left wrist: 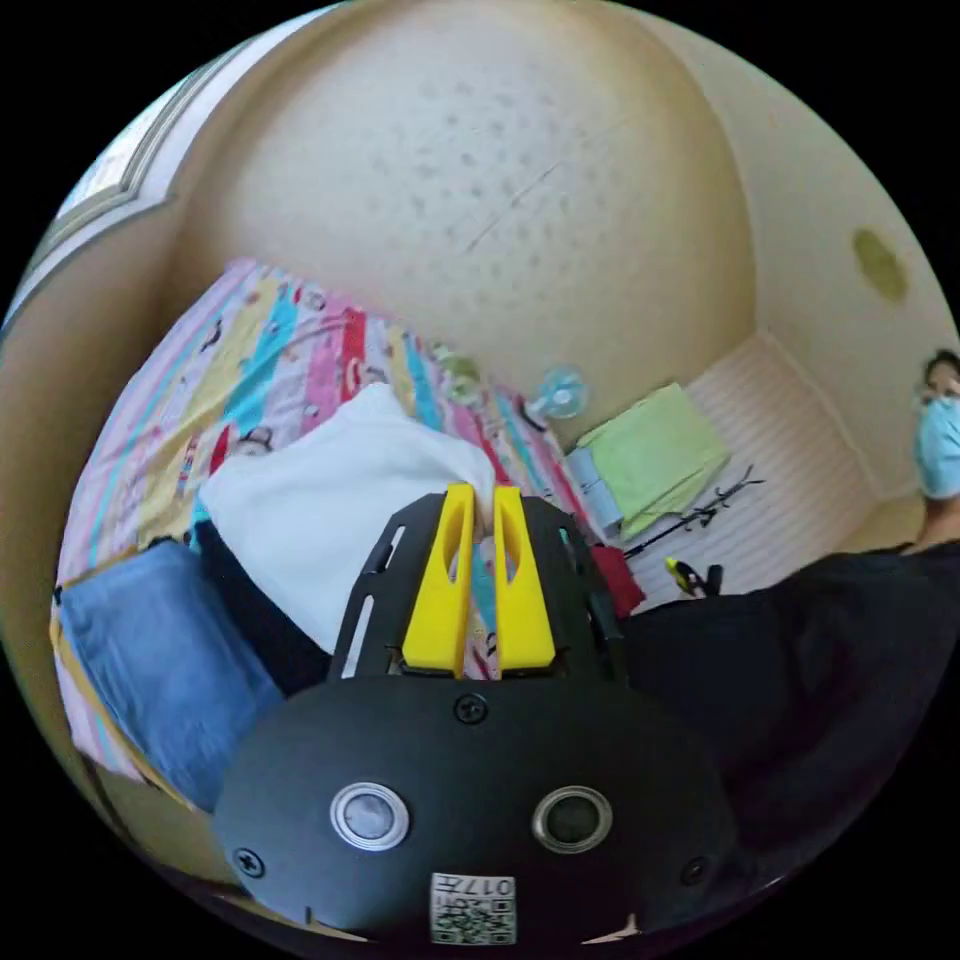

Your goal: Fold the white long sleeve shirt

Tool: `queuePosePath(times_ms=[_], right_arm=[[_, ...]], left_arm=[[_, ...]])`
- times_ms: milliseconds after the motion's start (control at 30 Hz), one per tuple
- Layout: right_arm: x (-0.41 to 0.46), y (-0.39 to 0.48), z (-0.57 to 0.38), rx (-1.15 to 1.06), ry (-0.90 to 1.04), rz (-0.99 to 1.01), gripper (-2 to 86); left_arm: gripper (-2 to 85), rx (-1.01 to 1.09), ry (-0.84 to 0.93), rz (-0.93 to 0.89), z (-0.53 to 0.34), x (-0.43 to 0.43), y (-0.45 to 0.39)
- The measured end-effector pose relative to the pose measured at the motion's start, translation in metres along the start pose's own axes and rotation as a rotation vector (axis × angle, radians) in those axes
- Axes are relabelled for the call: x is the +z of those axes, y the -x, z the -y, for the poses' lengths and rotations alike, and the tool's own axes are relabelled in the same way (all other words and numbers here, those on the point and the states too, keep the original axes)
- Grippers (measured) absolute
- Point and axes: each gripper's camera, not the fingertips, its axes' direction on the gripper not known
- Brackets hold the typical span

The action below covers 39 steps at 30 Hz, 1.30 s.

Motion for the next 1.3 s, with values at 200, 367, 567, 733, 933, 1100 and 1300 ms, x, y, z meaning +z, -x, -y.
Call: queuePosePath(times_ms=[200,367,567,733,933,1100,1300], right_arm=[[0.055,0.03,0.065,-0.3,-0.12,0.444,1.3],[0.095,0.09,0.096,-0.564,-0.125,0.55,5.5],[0.166,0.125,0.103,-0.61,0.085,0.613,23.4],[0.252,0.132,0.086,-0.59,0.287,0.698,32.1],[0.324,0.112,0.094,-0.401,0.663,1.318,10.0],[0.251,0.064,0.135,-0.355,0.102,1.396,3.3],[0.162,0.072,0.193,-0.546,-0.215,1.196,1.1]], left_arm=[[2.9,0.704,-0.44,-0.621,-0.003,-0.097,-0.168],[3.1,0.938,-0.702,-1.541,0.021,-0.073,-0.198],[3.2,0.726,-0.494,-1.788,0.008,0.049,-0.274],[3.3,0.552,-0.306,-2.06,-0.019,0.158,-0.342],[3.6,0.492,-0.093,-1.993,-0.047,0.209,-0.375],[4.0,0.633,-0.118,-1.49,-0.079,0.166,-0.345],[8.5,0.262,-0.118,-0.431,-0.156,0.128,-0.274]])
